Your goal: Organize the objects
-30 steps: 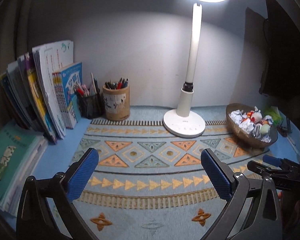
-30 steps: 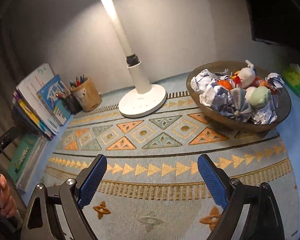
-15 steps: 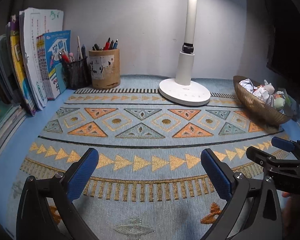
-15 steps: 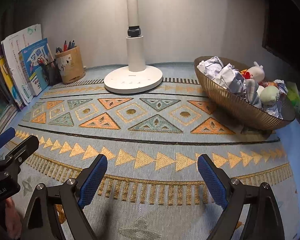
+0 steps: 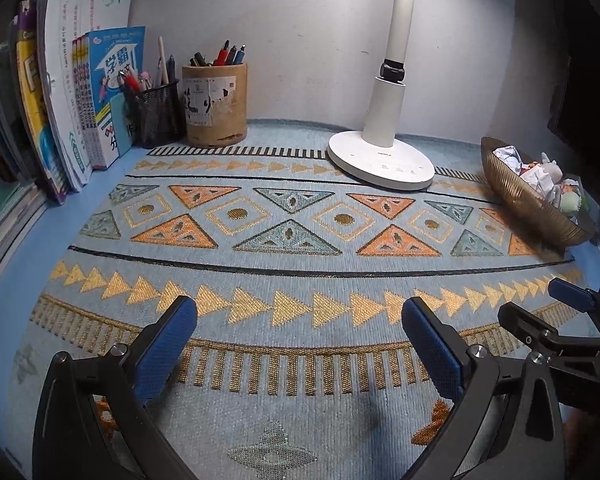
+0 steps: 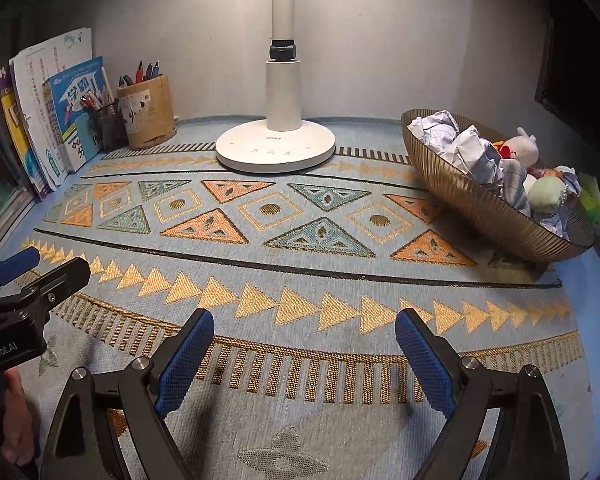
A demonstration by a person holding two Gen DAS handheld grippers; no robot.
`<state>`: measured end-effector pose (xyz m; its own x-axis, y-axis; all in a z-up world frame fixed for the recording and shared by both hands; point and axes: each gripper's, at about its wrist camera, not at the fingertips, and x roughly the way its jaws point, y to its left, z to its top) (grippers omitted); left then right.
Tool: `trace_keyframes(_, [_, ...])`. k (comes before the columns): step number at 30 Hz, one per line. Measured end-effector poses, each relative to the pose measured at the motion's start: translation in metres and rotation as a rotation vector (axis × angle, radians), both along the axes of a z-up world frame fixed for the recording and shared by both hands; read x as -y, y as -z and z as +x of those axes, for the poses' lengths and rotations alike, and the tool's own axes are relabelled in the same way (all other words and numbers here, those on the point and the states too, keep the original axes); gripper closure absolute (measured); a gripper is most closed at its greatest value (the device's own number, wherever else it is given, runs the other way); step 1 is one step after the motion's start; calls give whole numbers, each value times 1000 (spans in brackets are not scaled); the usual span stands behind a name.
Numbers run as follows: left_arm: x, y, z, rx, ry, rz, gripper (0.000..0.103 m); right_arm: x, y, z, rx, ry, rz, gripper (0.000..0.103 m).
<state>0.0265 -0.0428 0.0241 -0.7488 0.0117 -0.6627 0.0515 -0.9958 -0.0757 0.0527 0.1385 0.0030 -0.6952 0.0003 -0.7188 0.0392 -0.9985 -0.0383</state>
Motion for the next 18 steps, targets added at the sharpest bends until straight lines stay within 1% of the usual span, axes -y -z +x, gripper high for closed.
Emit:
trace_keyframes(4, [1, 0, -1, 3, -1, 0, 1, -1, 1, -2, 11, 6, -10, 12])
trace_keyframes(6, [0, 0, 0, -2, 16, 6, 1, -2, 2, -2, 17, 8, -12, 12])
trace_keyframes(10, [-5, 0, 0, 2, 31, -10, 1, -3, 3, -3, 30, 14, -20, 10])
trace_keyframes(18, [-6, 0, 0, 5, 36, -10, 1, -5, 5, -4, 41, 23, -27, 9])
